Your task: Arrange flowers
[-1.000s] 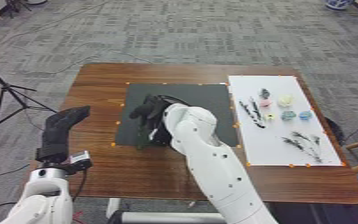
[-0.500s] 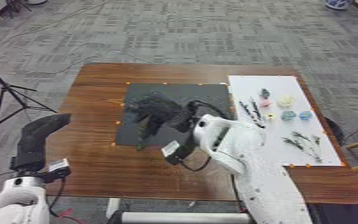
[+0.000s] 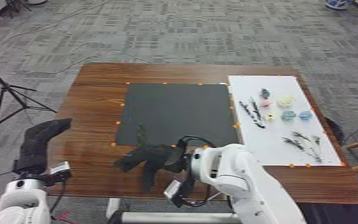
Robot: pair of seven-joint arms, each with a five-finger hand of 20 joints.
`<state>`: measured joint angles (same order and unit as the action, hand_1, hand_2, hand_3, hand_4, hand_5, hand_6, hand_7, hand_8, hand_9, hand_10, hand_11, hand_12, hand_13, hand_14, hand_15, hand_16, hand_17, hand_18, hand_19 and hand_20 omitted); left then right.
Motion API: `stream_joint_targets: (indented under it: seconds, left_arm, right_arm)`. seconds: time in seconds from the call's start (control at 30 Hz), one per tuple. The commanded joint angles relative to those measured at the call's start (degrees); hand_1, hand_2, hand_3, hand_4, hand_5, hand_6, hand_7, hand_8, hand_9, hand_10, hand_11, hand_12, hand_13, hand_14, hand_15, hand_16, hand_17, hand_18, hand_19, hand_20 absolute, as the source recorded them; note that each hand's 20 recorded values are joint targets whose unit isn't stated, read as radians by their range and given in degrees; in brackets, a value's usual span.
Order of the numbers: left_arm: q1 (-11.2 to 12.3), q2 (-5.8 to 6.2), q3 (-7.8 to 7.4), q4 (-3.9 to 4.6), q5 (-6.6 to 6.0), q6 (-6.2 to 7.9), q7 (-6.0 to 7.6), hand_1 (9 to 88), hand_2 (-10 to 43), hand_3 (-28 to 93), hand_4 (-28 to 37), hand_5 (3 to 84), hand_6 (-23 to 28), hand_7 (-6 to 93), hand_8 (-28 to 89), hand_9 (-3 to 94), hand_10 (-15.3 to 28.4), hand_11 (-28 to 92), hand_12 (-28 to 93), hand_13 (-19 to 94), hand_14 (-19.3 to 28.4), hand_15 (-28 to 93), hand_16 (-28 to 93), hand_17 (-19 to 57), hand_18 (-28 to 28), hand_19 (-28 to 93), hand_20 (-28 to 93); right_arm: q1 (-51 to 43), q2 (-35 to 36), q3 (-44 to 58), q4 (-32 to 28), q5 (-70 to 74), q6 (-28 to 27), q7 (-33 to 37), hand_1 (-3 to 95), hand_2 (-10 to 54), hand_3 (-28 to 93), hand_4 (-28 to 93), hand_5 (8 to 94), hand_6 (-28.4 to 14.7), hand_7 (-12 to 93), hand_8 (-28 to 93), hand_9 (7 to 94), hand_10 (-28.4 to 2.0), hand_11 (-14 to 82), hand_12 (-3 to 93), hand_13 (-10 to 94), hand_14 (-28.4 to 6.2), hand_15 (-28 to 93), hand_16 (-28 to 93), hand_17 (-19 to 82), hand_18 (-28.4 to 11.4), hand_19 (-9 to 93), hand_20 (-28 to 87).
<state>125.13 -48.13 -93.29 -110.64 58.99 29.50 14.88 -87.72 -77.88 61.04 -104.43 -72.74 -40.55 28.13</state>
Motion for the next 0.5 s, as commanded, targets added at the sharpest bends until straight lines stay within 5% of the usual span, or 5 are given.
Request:
stream_joint_targets:
  seconds: [0.03,0.5]
  left_arm:
    - [-1.3,-1.96,1.96,-0.09,0.46,-2.07,-0.48,23.9,5.3,70,-28.3,53.2,2.8,20.7,-10,49.7,13.7,21,11,36,15.1,18,0,3.7,12.0,12,17]
    - [-1.4,-2.11,2.01,-1.13,1.14,-2.88,-0.22,23.9,4.9,70,-28.3,52.8,2.9,20.5,-9,48.9,13.6,21,11,36,15.0,17,1,3.4,12.0,12,17]
  right_arm:
    - [3.3,-3.8,0.1,4.1,-7.9,-2.3,-1.0,15.0,13.4,56,-13,42.5,-10.9,3,-5,40.9,-15.2,3.7,6.2,71,-17.8,44,26,34,-26.1,74,50]
    - [10.4,-2.5,-2.7,6.7,-16.7,-0.8,-4.4,14.2,11.9,56,-13,39.8,-14.7,0,-5,34.5,-18.8,2.2,6.6,70,-17.6,47,24,34,-26.5,75,50]
